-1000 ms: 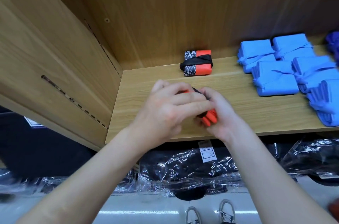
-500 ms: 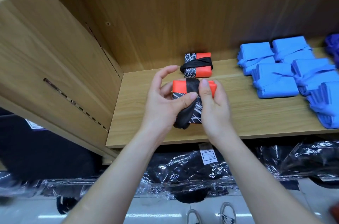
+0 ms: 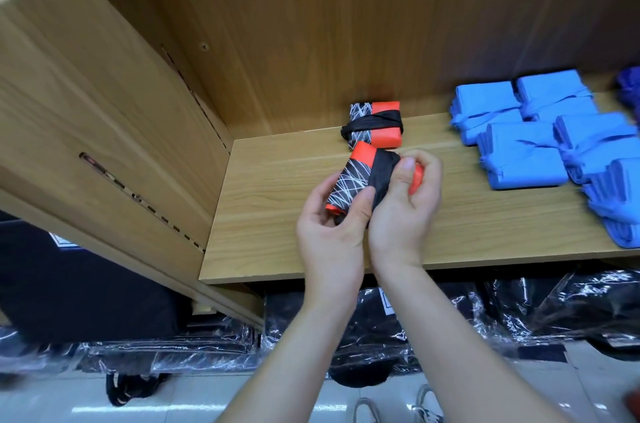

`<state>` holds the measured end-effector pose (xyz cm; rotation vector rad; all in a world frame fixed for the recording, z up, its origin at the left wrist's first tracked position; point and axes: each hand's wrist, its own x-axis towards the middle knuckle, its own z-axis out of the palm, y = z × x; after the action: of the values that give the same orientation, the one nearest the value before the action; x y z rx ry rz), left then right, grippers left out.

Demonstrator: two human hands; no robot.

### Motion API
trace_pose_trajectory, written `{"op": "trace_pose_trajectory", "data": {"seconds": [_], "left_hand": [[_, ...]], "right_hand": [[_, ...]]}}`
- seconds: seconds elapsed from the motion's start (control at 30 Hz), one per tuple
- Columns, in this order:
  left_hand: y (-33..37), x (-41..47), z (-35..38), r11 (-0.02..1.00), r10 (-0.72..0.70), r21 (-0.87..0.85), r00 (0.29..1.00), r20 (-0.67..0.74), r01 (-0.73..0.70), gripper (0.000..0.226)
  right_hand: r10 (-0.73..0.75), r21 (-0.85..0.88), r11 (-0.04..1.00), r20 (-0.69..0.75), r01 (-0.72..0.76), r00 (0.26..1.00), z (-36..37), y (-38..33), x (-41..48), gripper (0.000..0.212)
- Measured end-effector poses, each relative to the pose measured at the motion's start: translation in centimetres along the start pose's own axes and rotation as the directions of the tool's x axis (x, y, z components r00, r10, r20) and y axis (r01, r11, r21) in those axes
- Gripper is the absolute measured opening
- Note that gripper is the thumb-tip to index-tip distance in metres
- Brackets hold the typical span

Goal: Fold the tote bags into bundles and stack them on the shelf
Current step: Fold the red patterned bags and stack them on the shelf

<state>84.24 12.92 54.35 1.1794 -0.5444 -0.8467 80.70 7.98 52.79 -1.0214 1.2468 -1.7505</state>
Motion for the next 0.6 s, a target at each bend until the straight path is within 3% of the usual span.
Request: {"op": "trace_pose_trajectory", "data": {"seconds": [0.1,0.17,0.3,0.4,0.53,0.6], "left_hand": [[-0.2,0.3,-0.4,0.999,-0.012,0.053,1.0,0.024,0.011,0.033],[0.3,1.1,-0.9,0.988,-0.073,0.14,0.993,0.093,0.059,0.035],[2.9,3.6,-2.0,0.941,-0.203,0.318,0.944,0.261,0.115,0.026],[3.7,5.1,-2.3,0.898,-0.249,0.434,0.901,0.356,0.076,0.022],[2.5,5.3,-2.2,0.94,-0.124,0.34,0.962,0.243,0.035,0.012],[1.8,5.2,-2.0,0.966,-0.053,0.259,0.985,0.165,0.008,0.015]], "right_hand": [[0.039,-0.005,0.999,0.019,-0.039,0.999,-0.4,0.8,0.0,0.012],[0.003,-0.053,0.999,0.135,0.004,0.991,-1.1,1.1,0.8,0.013],[-0.186,-0.175,0.939,0.468,0.297,0.864,-2.2,0.5,1.8,0.017],[-0.198,-0.157,0.925,0.578,0.346,0.792,-2.2,0.0,2.2,0.017],[-0.053,-0.204,0.932,0.742,0.3,0.668,-2.0,-0.5,2.9,0.016],[0.051,-0.249,0.938,0.786,0.24,0.616,-2.3,-0.5,3.2,0.029]]}}
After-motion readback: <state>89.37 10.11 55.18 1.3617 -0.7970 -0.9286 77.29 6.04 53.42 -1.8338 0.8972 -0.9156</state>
